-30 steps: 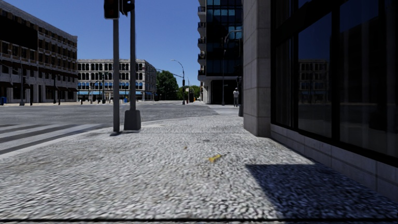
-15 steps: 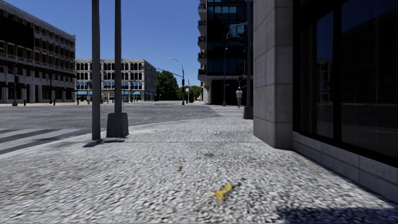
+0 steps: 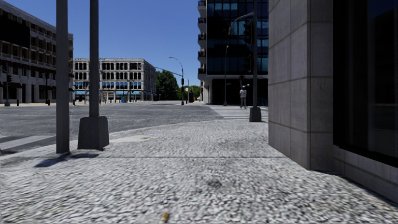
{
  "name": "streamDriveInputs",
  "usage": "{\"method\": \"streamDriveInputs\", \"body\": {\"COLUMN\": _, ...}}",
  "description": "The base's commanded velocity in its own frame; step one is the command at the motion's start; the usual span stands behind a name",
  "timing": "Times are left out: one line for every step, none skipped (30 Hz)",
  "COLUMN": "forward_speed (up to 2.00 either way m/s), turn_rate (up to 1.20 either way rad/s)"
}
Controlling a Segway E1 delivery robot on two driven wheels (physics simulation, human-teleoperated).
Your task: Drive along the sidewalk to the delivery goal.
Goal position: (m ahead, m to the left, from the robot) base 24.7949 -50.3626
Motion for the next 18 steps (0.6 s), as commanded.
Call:
{"method": "streamDriveInputs", "body": {"forward_speed": 1.95, "turn_rate": 0.00}}
{"method": "streamDriveInputs", "body": {"forward_speed": 1.95, "turn_rate": 0.00}}
{"method": "streamDriveInputs", "body": {"forward_speed": 1.95, "turn_rate": 0.00}}
{"method": "streamDriveInputs", "body": {"forward_speed": 1.95, "turn_rate": 0.00}}
{"method": "streamDriveInputs", "body": {"forward_speed": 1.95, "turn_rate": 0.00}}
{"method": "streamDriveInputs", "body": {"forward_speed": 1.95, "turn_rate": -0.05}}
{"method": "streamDriveInputs", "body": {"forward_speed": 1.95, "turn_rate": -0.07}}
{"method": "streamDriveInputs", "body": {"forward_speed": 1.95, "turn_rate": -0.07}}
{"method": "streamDriveInputs", "body": {"forward_speed": 1.95, "turn_rate": -0.08}}
{"method": "streamDriveInputs", "body": {"forward_speed": 1.95, "turn_rate": -0.09}}
{"method": "streamDriveInputs", "body": {"forward_speed": 1.95, "turn_rate": -0.13}}
{"method": "streamDriveInputs", "body": {"forward_speed": 1.95, "turn_rate": -0.18}}
{"method": "streamDriveInputs", "body": {"forward_speed": 1.95, "turn_rate": -0.20}}
{"method": "streamDriveInputs", "body": {"forward_speed": 1.95, "turn_rate": -0.21}}
{"method": "streamDriveInputs", "body": {"forward_speed": 1.95, "turn_rate": -0.21}}
{"method": "streamDriveInputs", "body": {"forward_speed": 1.95, "turn_rate": -0.21}}
{"method": "streamDriveInputs", "body": {"forward_speed": 1.95, "turn_rate": -0.21}}
{"method": "streamDriveInputs", "body": {"forward_speed": 1.95, "turn_rate": -0.21}}
